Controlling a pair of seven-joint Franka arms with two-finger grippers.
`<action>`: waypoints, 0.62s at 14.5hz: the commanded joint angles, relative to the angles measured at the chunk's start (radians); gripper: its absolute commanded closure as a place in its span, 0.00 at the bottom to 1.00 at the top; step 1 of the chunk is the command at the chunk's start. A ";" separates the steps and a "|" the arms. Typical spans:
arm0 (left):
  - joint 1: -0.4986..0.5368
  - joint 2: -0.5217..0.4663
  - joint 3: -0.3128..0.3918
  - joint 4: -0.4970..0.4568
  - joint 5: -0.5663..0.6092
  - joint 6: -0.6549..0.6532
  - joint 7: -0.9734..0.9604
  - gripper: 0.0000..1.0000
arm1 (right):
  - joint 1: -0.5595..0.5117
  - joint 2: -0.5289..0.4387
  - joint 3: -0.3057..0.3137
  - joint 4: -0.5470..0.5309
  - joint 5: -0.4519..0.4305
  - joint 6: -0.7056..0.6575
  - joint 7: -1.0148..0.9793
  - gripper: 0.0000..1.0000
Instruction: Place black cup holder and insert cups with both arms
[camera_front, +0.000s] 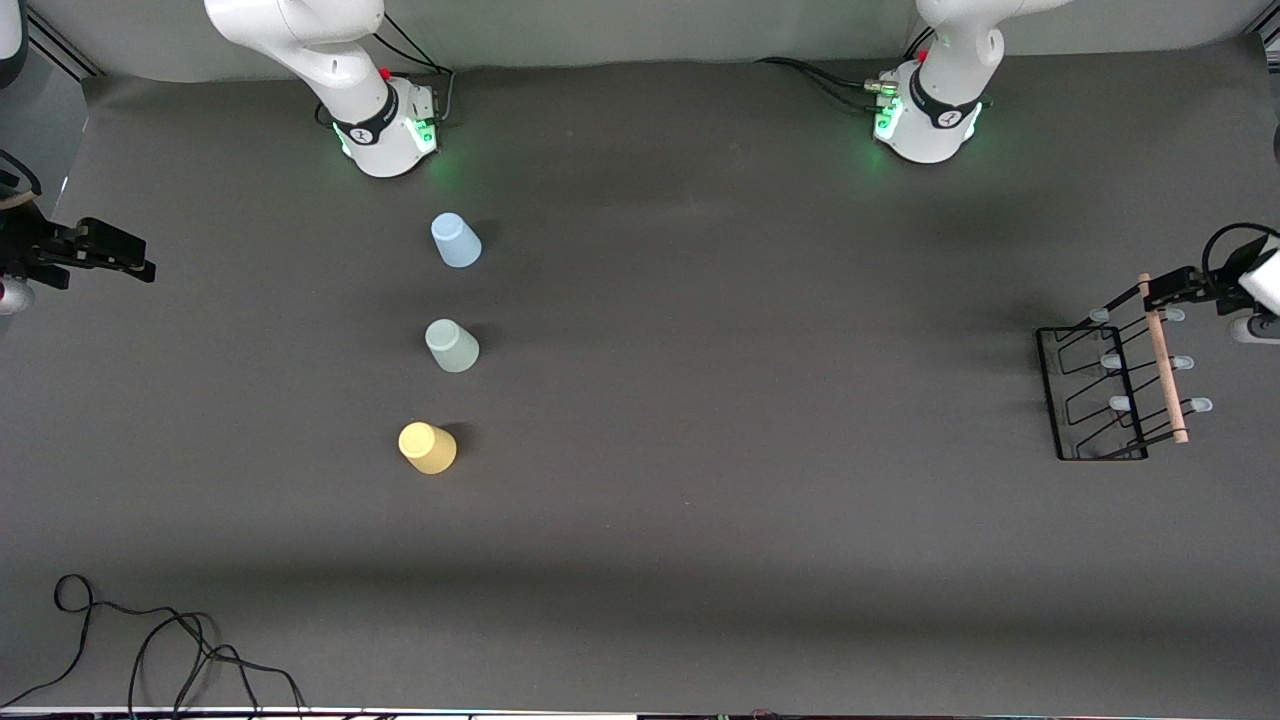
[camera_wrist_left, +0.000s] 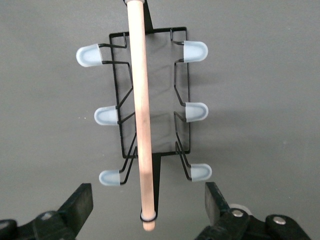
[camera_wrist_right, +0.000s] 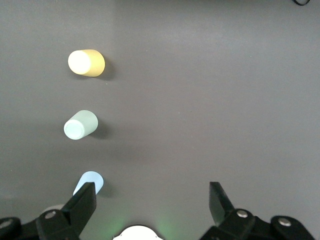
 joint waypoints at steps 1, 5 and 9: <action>-0.008 0.036 0.003 -0.008 0.018 0.045 0.008 0.00 | -0.001 -0.020 0.004 -0.012 -0.003 -0.008 0.022 0.00; -0.008 0.093 0.001 -0.006 0.018 0.112 0.008 0.00 | -0.003 -0.020 0.004 -0.012 -0.003 -0.009 0.019 0.00; -0.008 0.112 0.001 -0.006 0.018 0.129 0.008 0.28 | -0.003 -0.020 0.004 -0.010 -0.003 -0.012 0.020 0.00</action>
